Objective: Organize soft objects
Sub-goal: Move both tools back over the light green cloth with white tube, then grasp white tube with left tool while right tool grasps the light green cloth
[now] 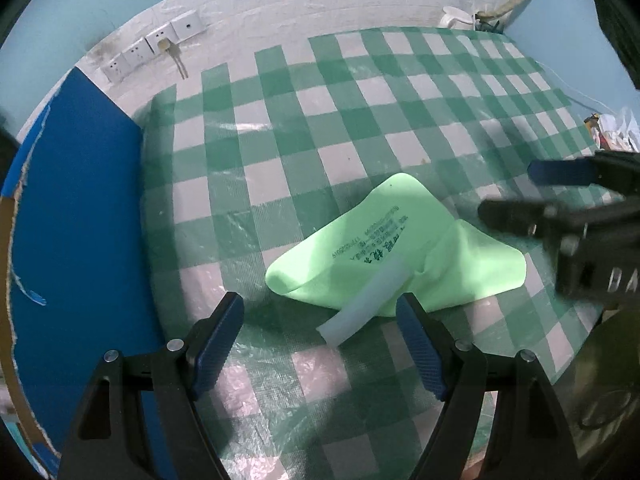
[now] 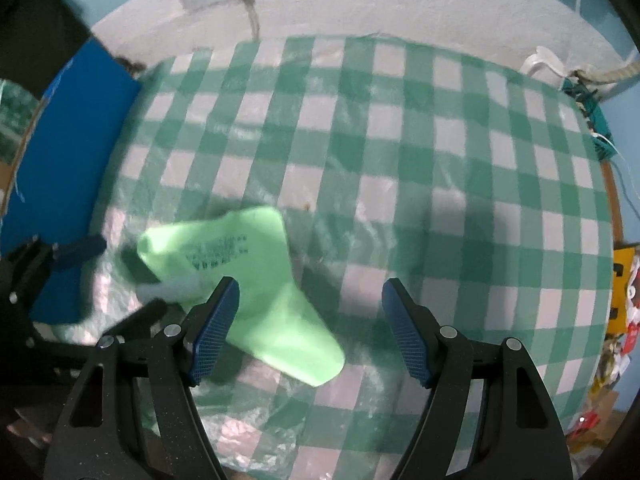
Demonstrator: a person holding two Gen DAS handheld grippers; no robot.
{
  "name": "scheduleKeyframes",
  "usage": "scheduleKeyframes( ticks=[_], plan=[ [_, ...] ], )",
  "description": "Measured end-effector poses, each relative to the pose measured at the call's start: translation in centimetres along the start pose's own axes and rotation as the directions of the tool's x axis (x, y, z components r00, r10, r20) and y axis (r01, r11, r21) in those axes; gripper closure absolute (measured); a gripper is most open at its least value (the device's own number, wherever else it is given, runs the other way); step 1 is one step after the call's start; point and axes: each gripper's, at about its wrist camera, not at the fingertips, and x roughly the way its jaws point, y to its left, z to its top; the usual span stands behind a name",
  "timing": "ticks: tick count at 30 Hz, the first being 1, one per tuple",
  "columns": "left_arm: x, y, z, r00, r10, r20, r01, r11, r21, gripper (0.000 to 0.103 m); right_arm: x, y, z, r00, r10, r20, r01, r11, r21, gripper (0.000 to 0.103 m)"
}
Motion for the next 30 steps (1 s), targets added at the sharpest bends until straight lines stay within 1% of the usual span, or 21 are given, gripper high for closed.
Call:
scheduleKeyframes(
  ticks=[4, 10, 11, 12, 13, 14, 16, 18, 19, 21, 25, 28, 30],
  plan=[
    [0.3, -0.3, -0.1, 0.999, -0.032, 0.002, 0.032, 0.999, 0.011, 0.023, 0.5, 1.1, -0.5, 1.0, 0.005, -0.024, -0.007, 0.999, -0.054, 0.028],
    [1.4, -1.5, 0.0, 0.998, -0.055, -0.02, 0.056, 0.997, 0.054, 0.024, 0.5, 0.9, -0.6, 1.0, -0.015, -0.025, 0.014, 0.999, -0.038, 0.028],
    [1.6, -1.5, 0.0, 0.998, -0.056, -0.024, 0.057, 0.997, 0.057, 0.026, 0.6, 0.8, -0.6, 0.999, -0.017, -0.031, 0.016, 0.999, -0.038, 0.028],
    [1.8, -1.5, 0.0, 0.998, -0.058, -0.029, 0.059, 0.997, 0.057, 0.033, 0.7, 0.8, -0.6, 0.999, -0.018, -0.036, 0.017, 0.999, -0.038, 0.028],
    [2.1, -1.4, 0.1, 0.997, -0.062, -0.038, 0.064, 0.997, 0.053, 0.037, 0.9, 0.8, -0.7, 0.999, -0.018, -0.042, 0.016, 0.999, -0.04, 0.028],
    [2.3, -1.4, 0.1, 0.997, -0.066, -0.045, 0.068, 0.997, 0.048, 0.044, 1.1, 0.9, -0.8, 0.999, -0.016, -0.051, 0.014, 0.999, -0.047, 0.028],
    [2.8, -1.0, 0.1, 0.995, -0.072, -0.063, 0.074, 0.997, 0.033, 0.049, 1.4, 1.0, -0.9, 0.998, -0.017, -0.061, 0.014, 0.998, -0.054, 0.028],
    [2.6, -1.0, 0.1, 0.996, -0.076, -0.051, 0.078, 0.996, 0.032, 0.064, 1.6, 1.0, -1.0, 0.997, -0.02, -0.069, 0.016, 0.998, -0.059, 0.028],
    [2.6, -0.9, 0.1, 0.995, -0.084, -0.052, 0.085, 0.996, 0.033, 0.066, 1.7, 1.0, -1.1, 0.997, -0.021, -0.07, 0.017, 0.998, -0.06, 0.028],
    [2.4, -0.8, 0.1, 0.994, -0.1, -0.05, 0.102, 0.994, 0.029, 0.078, 1.8, 1.0, -1.1, 0.997, -0.023, -0.074, 0.018, 0.998, -0.06, 0.028],
    [2.0, -0.7, -0.1, 0.994, -0.101, -0.047, 0.103, 0.994, 0.03, 0.085, 2.2, 1.5, -1.1, 0.997, -0.016, -0.077, 0.01, 0.997, -0.073, 0.028],
    [1.5, -0.1, -0.3, 0.993, -0.115, -0.04, 0.115, 0.993, 0.005, 0.086, 2.3, 2.2, -1.3, 0.997, 0.009, -0.075, -0.016, 0.996, -0.093, 0.028],
    [1.2, 0.4, -0.3, 0.99, -0.136, -0.035, 0.136, 0.991, -0.016, 0.087, 2.4, 2.6, -1.3, 0.997, 0.021, -0.073, -0.028, 0.994, -0.105, 0.028]
  ],
)
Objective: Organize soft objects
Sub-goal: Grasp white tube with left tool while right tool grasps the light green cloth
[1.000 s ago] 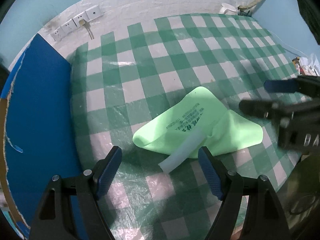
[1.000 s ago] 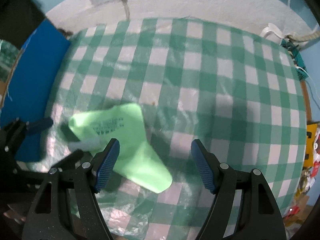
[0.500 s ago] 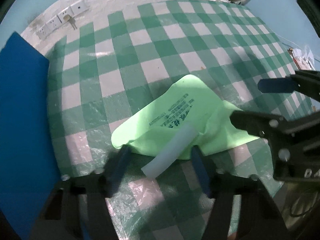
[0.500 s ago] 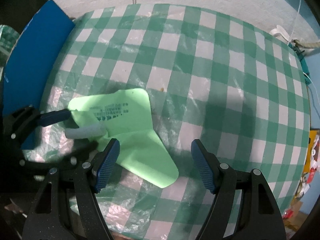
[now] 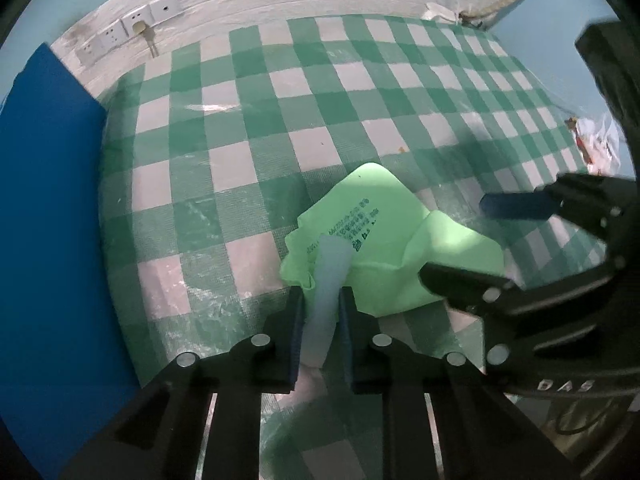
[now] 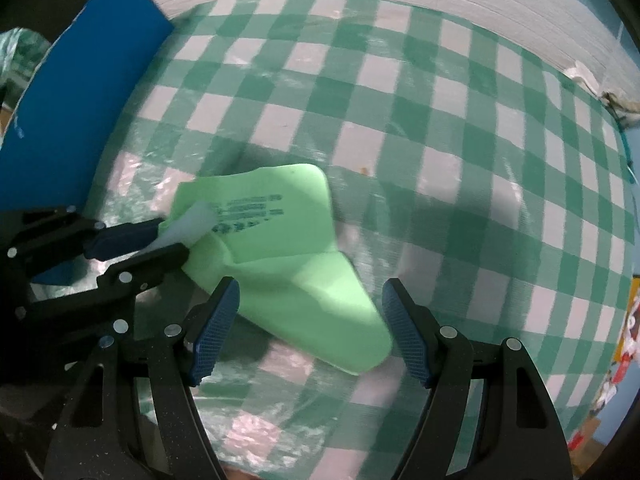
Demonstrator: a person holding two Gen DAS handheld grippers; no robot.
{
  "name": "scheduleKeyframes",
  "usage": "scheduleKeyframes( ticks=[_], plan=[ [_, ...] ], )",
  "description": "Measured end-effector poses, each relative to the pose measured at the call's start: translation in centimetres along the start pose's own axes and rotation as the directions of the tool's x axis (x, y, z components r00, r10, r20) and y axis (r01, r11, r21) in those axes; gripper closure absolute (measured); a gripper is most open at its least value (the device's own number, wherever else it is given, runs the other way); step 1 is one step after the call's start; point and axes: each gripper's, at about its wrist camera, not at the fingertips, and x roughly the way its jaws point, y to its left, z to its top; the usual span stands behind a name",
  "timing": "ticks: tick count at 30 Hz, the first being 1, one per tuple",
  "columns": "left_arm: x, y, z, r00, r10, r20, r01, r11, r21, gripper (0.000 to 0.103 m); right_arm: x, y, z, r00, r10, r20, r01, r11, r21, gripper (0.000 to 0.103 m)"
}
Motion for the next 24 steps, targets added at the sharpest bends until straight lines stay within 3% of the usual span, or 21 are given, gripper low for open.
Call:
scheduleKeyframes(
  ticks=[9, 20, 23, 24],
  plan=[
    [-0.3, 2.1, -0.6, 1.0, -0.02, -0.009, 0.019, 0.996, -0.085, 0.087, 1.1, 1.8, 0.0, 1.0, 0.019, -0.004, -0.02, 0.997, -0.081, 0.028],
    [-0.1, 2.9, -1.0, 0.999, -0.03, -0.026, 0.027, 0.994, -0.109, 0.085, 4.0, 5.3, -0.5, 1.0, -0.025, -0.007, 0.023, 0.98, -0.198, 0.027],
    [-0.2, 2.7, -0.7, 1.0, -0.016, -0.023, 0.014, 0.995, -0.103, 0.083, 4.1, 5.5, -0.7, 0.999, -0.031, 0.007, 0.032, 0.982, -0.187, 0.038],
    [-0.3, 2.7, -0.7, 1.0, -0.008, -0.022, 0.006, 0.995, -0.102, 0.083, 4.0, 5.4, -0.6, 0.999, -0.039, 0.012, 0.041, 0.983, -0.178, 0.052]
  ],
)
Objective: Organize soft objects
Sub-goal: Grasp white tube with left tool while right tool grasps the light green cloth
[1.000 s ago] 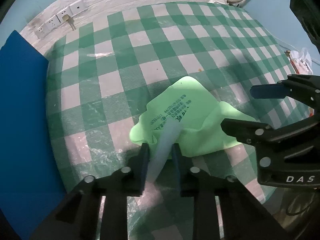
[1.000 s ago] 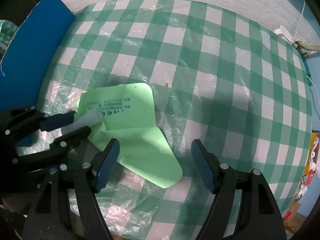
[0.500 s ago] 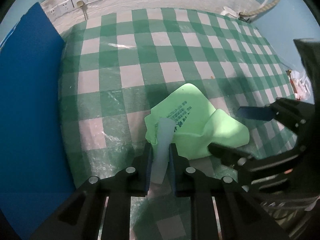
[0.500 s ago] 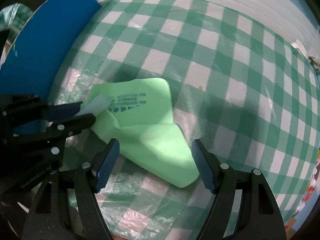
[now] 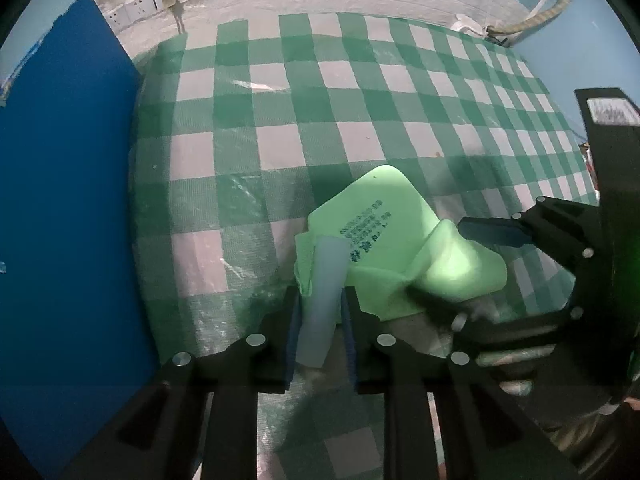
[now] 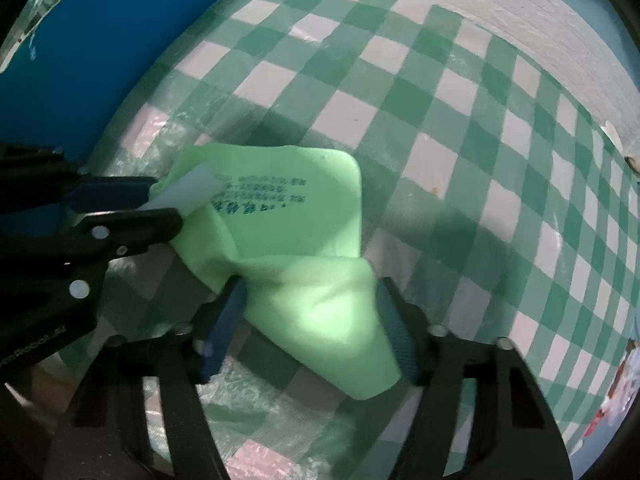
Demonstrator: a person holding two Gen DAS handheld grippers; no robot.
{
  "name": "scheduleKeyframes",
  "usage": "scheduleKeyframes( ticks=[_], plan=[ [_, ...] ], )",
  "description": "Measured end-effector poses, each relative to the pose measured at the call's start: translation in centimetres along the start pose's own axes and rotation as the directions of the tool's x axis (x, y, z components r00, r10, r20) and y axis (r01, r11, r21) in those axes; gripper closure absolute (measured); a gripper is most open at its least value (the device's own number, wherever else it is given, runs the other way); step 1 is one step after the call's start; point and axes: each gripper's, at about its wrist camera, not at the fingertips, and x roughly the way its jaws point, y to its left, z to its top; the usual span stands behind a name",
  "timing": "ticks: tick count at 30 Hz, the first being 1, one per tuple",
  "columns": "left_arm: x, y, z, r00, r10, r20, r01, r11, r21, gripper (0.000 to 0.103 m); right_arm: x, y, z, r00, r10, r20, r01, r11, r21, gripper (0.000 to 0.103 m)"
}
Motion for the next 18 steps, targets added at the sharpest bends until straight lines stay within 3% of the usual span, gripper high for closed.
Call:
scheduleKeyframes(
  ticks=[1, 4, 11, 15, 18],
  plan=[
    [-0.1, 0.0, 0.0, 1.0, 0.009, 0.002, -0.009, 1.0, 0.002, 0.082, -0.2, -0.2, 0.0, 1.0, -0.002, 0.003, 0.002, 1.0, 0.012, 0.07],
    [0.0, -0.3, 0.5, 1.0, 0.015, 0.003, -0.015, 1.0, -0.007, 0.082, -0.3, -0.9, 0.1, 1.0, -0.003, -0.007, 0.003, 0.998, 0.056, 0.088],
    [-0.5, 0.2, 0.8, 1.0, 0.029, 0.01, -0.029, 0.999, -0.02, 0.078, -0.2, -1.0, 0.1, 0.998, -0.061, -0.023, 0.063, 0.995, 0.078, 0.09],
    [-1.0, 0.2, 1.3, 0.998, 0.055, 0.021, -0.054, 0.998, -0.021, 0.075, -0.1, -3.5, -0.1, 0.992, -0.116, -0.041, 0.12, 0.984, 0.134, 0.09],
    [-1.3, 0.0, 1.2, 0.998, 0.06, 0.02, -0.059, 0.998, -0.02, 0.075, -0.3, -3.9, -0.3, 0.996, -0.086, -0.026, 0.089, 0.983, 0.163, 0.09]
  ],
)
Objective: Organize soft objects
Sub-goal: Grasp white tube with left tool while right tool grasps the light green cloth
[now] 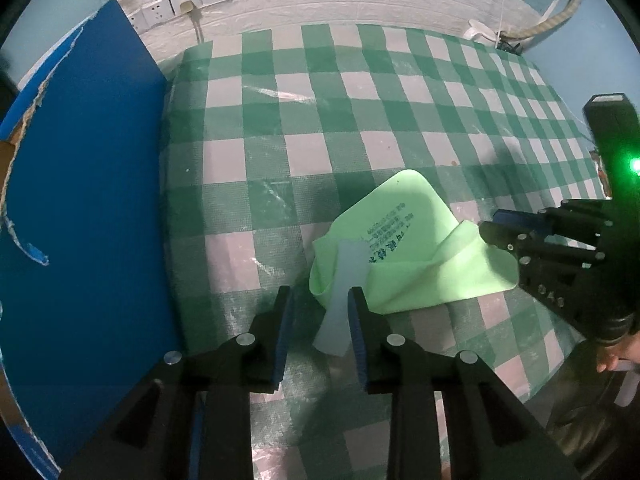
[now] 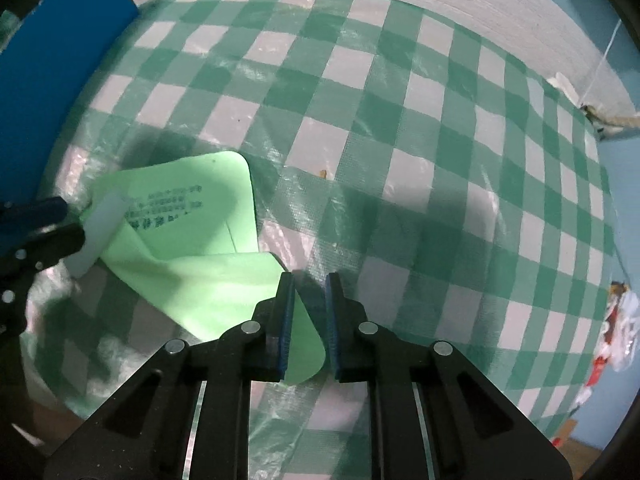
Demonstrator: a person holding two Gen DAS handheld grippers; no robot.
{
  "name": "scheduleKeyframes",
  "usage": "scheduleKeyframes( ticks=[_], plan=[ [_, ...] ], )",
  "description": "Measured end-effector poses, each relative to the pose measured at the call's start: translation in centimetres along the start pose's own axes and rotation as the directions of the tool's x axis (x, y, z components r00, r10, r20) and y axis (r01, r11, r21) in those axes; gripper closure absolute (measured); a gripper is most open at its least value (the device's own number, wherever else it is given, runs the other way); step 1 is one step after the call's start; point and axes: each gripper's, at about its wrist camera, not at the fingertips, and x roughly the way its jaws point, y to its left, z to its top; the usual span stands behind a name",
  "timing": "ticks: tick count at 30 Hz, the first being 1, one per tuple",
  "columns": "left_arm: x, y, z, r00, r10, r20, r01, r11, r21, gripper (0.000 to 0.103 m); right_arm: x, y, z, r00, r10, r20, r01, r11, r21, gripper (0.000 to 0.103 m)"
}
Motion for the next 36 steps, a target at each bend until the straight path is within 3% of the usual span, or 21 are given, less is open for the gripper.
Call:
scheduleKeyframes(
  ticks=[2, 4, 6, 7, 14, 20, 25, 29, 32, 35, 36],
  plan=[
    [-0.1, 0.0, -0.2, 1.0, 0.017, -0.005, -0.017, 1.0, 0.002, 0.075, -0.7, 0.3, -0.1, 0.999, 0.034, 0.025, -0.033, 0.999, -0.023, 0.086],
    [-0.2, 0.6, -0.4, 1.0, 0.02, -0.007, -0.02, 1.0, -0.006, 0.075, -1.4, 0.9, -0.3, 0.997, 0.053, 0.052, -0.051, 0.998, -0.044, 0.063],
    [-0.2, 0.8, -0.4, 1.0, 0.017, -0.007, -0.017, 1.0, -0.014, 0.075, -2.0, 2.1, -0.4, 0.991, 0.108, 0.073, -0.102, 0.991, -0.088, 0.045],
    [-0.4, 1.2, -0.8, 1.0, 0.016, -0.006, -0.016, 1.0, -0.014, 0.075, -2.1, 2.5, -0.4, 0.99, 0.117, 0.08, -0.109, 0.988, -0.105, 0.042],
    [0.0, 1.5, -0.8, 1.0, 0.011, -0.009, -0.011, 0.999, -0.031, 0.075, -1.7, 5.4, -0.5, 0.989, 0.133, 0.07, -0.112, 0.962, -0.249, 0.042],
    [0.2, 2.0, -0.9, 1.0, 0.002, -0.013, -0.003, 1.0, -0.027, 0.07, -0.3, 7.1, -1.1, 0.994, 0.091, 0.067, -0.065, 0.946, -0.318, 0.041],
    [0.3, 1.8, -0.7, 1.0, -0.007, -0.015, 0.006, 1.0, -0.028, 0.069, 0.4, 6.8, -0.6, 0.994, 0.073, 0.086, -0.041, 0.945, -0.324, 0.039],
    [0.4, 2.1, -0.7, 1.0, -0.02, -0.023, 0.019, 0.999, -0.037, 0.06, 0.7, 5.6, 1.3, 0.99, 0.126, 0.057, -0.107, 0.961, -0.254, 0.038],
    [0.5, 2.2, -0.5, 0.999, -0.024, -0.022, 0.023, 0.999, -0.042, 0.06, 0.7, 5.8, 1.4, 0.991, 0.125, 0.054, -0.107, 0.96, -0.258, 0.038],
    [0.6, 2.1, -0.3, 0.999, -0.028, -0.026, 0.027, 0.999, -0.045, 0.058, 0.4, 5.2, 1.5, 0.99, 0.133, 0.054, -0.114, 0.959, -0.26, 0.051],
    [0.6, 2.0, -0.2, 0.999, -0.026, -0.025, 0.025, 0.999, -0.044, 0.058, 0.1, 5.3, 1.0, 0.989, 0.137, 0.054, -0.118, 0.957, -0.266, 0.065]
  ],
)
